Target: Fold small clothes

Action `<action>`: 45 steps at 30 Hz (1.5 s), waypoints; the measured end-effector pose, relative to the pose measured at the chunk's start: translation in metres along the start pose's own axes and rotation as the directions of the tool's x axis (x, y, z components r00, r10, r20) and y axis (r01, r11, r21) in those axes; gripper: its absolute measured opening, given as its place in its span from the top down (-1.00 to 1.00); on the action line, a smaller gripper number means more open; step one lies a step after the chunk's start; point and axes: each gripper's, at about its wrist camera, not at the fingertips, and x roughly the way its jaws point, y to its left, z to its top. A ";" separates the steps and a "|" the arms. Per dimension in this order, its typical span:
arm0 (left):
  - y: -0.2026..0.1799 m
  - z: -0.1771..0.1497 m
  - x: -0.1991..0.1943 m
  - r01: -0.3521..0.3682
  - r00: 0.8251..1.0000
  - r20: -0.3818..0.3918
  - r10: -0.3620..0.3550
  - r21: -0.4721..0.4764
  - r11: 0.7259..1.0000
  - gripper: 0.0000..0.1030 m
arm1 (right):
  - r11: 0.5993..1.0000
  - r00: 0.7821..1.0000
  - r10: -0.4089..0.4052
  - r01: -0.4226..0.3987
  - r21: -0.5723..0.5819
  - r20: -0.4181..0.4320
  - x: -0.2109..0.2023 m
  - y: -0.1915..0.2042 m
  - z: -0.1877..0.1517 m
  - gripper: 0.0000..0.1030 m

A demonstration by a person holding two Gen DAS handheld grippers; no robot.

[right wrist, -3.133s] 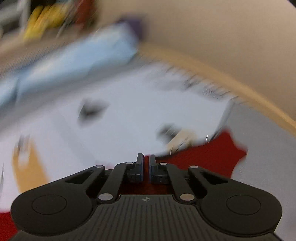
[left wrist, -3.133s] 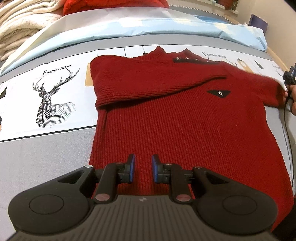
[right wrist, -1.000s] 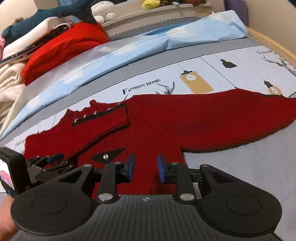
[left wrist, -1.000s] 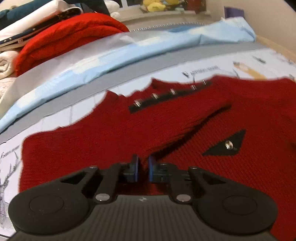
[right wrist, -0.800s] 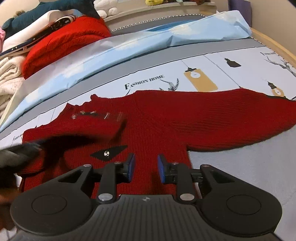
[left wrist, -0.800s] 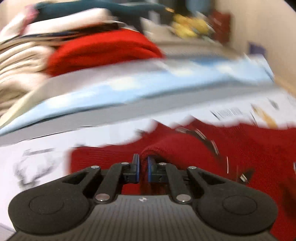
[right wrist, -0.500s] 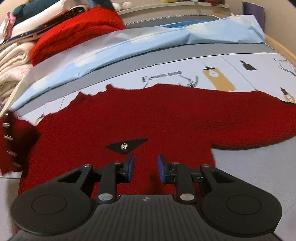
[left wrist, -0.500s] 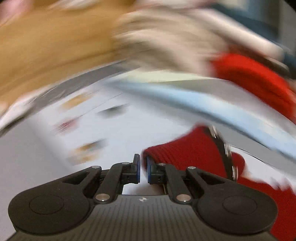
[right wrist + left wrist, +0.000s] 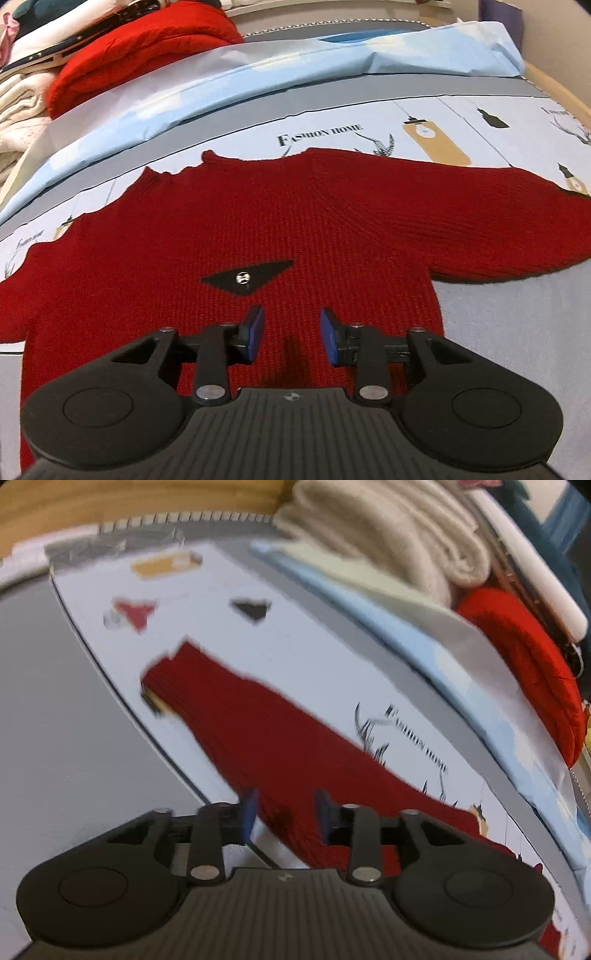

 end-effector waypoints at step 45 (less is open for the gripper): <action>-0.124 -0.125 0.032 0.334 0.909 -0.331 -0.252 0.220 0.916 0.80 | 0.894 0.998 -0.009 -0.021 0.448 0.065 0.066 -0.135 0.031 0.77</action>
